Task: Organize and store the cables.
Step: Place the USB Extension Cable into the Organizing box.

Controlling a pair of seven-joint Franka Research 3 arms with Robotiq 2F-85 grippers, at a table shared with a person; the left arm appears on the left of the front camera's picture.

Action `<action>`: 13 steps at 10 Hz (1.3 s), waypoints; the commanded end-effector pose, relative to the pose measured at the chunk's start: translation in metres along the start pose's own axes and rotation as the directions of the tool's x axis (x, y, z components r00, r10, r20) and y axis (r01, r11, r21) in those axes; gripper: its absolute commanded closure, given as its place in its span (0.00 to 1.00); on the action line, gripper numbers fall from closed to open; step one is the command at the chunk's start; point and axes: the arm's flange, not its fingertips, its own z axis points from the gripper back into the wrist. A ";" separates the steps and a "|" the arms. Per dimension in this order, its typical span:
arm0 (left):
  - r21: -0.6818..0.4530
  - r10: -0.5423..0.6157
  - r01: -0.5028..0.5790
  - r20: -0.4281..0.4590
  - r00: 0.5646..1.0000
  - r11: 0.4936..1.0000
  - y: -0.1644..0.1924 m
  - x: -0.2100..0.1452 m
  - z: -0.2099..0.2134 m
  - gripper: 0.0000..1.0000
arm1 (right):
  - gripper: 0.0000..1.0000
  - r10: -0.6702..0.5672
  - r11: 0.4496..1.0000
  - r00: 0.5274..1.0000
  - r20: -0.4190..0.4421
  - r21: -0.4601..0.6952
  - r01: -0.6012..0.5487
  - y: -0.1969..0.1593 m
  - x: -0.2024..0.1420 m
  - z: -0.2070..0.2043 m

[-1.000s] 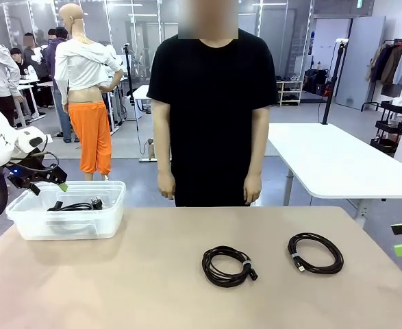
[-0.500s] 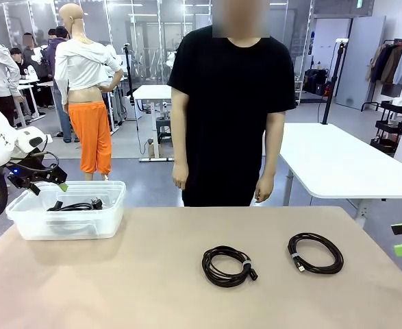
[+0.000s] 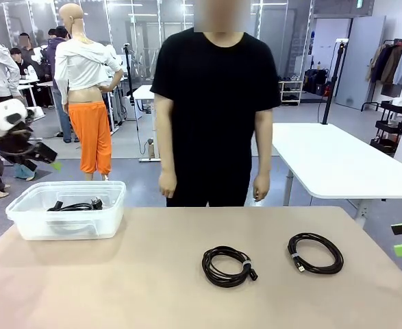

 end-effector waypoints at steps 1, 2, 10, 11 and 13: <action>-0.153 -0.171 0.178 0.059 0.984 0.972 0.017 -0.074 0.043 0.00 | 0.00 0.013 1.000 1.000 0.019 -0.002 -0.013 -0.001 0.000 -0.001; -0.210 -0.250 0.269 0.113 0.962 0.940 0.026 -0.108 0.068 0.00 | 0.00 0.013 1.000 1.000 0.019 -0.002 -0.013 -0.001 0.000 -0.001; -0.464 -0.537 0.638 0.347 0.769 0.615 0.077 -0.251 0.103 0.00 | 0.00 0.013 1.000 1.000 0.019 -0.002 -0.013 -0.001 0.000 -0.001; -0.415 -0.545 0.638 0.332 0.770 0.649 0.076 -0.261 0.102 0.00 | 0.00 0.013 1.000 1.000 0.019 -0.002 -0.013 -0.001 0.000 -0.001; -0.430 -0.526 0.617 0.322 0.787 0.660 0.067 -0.253 0.099 0.00 | 0.00 0.013 1.000 1.000 0.019 -0.002 -0.013 -0.001 0.000 -0.001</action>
